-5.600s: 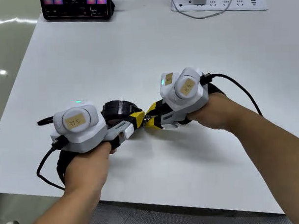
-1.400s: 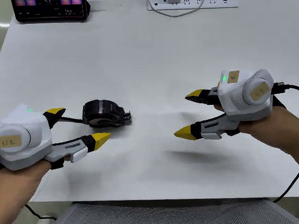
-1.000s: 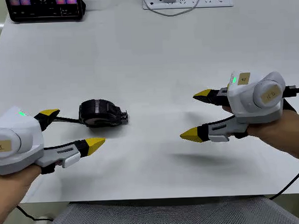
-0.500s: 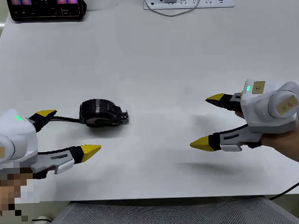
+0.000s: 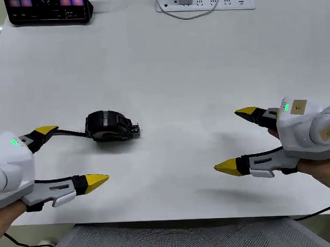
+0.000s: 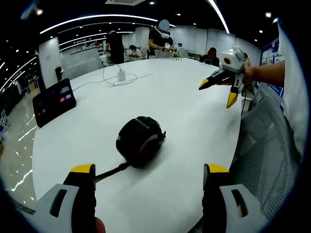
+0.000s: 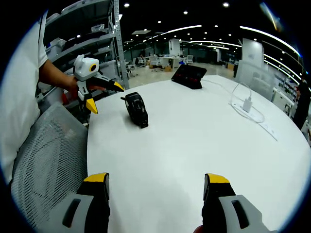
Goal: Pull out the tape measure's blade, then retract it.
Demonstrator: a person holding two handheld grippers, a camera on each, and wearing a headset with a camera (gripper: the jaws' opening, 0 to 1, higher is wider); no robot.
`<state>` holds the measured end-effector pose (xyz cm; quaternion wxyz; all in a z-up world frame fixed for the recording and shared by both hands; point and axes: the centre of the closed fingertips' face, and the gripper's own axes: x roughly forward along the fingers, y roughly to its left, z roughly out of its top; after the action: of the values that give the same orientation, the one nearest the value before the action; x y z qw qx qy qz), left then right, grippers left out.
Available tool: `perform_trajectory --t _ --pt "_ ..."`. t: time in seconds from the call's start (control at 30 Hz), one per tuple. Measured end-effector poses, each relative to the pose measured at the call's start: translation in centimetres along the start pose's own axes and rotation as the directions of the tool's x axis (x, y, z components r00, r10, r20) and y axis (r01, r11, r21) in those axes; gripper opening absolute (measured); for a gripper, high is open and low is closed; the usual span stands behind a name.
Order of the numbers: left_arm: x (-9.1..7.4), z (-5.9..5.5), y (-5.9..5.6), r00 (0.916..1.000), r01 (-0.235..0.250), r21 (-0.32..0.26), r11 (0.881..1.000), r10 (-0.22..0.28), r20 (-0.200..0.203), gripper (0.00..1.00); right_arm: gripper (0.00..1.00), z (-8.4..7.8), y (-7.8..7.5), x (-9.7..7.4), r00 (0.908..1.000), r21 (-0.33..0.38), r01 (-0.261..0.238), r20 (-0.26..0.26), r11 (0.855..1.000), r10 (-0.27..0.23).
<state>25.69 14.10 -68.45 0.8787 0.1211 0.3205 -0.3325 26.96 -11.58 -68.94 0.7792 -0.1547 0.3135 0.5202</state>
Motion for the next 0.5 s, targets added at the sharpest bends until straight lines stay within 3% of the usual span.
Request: perform_trajectory --t 0.23,0.5 --pt "-0.44 -0.54 -0.01 0.9999 0.010 0.008 1.000 -0.010 -0.009 0.90 0.81 -0.61 0.17 -0.36 0.9999 0.003 0.013 -0.007 1.000 -0.013" --pt "-0.78 -0.81 -0.42 0.9997 0.014 0.074 0.997 -0.012 -0.023 0.93 0.83 -0.55 0.09 -0.80 0.9996 -0.004 0.026 -0.012 1.000 -0.026"
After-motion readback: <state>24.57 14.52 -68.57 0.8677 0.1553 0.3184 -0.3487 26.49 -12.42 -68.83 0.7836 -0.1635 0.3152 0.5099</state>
